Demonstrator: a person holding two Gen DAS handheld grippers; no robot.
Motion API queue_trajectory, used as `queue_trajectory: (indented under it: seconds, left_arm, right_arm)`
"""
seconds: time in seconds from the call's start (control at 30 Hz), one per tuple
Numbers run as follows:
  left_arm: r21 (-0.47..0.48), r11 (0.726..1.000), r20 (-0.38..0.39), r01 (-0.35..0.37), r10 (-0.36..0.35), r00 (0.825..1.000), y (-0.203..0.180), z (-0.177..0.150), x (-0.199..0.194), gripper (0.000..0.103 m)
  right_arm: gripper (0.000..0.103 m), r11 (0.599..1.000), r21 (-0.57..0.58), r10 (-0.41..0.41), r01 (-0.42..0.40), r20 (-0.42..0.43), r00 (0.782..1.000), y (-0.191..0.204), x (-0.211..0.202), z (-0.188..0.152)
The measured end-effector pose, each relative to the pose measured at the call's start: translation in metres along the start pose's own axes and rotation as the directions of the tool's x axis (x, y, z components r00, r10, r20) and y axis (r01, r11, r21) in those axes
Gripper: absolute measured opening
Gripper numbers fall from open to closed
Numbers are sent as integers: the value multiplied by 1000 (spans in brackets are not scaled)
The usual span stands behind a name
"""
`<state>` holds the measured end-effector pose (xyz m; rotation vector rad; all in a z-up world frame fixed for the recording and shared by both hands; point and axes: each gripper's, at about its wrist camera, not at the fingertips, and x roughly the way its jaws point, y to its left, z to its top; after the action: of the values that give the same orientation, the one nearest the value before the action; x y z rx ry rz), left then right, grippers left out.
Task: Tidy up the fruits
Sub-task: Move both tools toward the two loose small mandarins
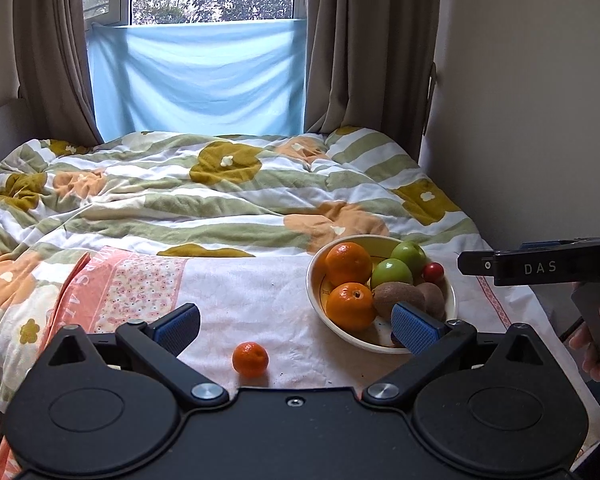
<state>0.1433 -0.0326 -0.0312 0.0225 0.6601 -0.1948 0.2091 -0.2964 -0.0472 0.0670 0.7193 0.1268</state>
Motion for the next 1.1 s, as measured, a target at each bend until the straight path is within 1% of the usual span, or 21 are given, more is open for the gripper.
queue_trajectory:
  seconds: [0.27,0.33,0.43,0.5,0.57,0.7,0.8,0.97,1.1]
  left_arm:
    - [39,999,22,8,-8,1000,30,-2,-24,103]
    - [50,999,27,10,-12,1000,40,-2,-28,103]
    - [73,997,35,-7,4,999,52,-2,-31,103]
    - [90,996,32,0,-3,999,61,-3,-29,103]
    - [100,995,15,25,-27,1000,71,-3,-23,103]
    - [111,991,-33,79,-75,997,89,-4,-6,103]
    - [148,982,-51,113,-107,993,96,-6,8,103]
    - [230,959,-89,166,-149,985,96,-14,41,103]
    - [299,931,-138,208,-174,975,89,-26,71,101]
  right_arm:
    - [103,999,34,-32,33,-16,999,34,-30,-10]
    - [103,998,54,-41,42,-18,999,43,-35,-14]
    - [103,995,84,-57,58,-14,998,55,-42,-20]
    - [103,992,96,-79,79,-4,997,64,-46,-24]
    - [103,988,106,-116,116,-4,993,73,-47,-28]
    - [103,978,145,-147,150,-30,989,84,-41,-40]
    - [103,971,170,-161,167,-48,986,92,-34,-51]
    - [103,962,200,-174,185,-74,982,103,-19,-72]
    - [103,954,224,-182,201,-106,978,109,-3,-86]
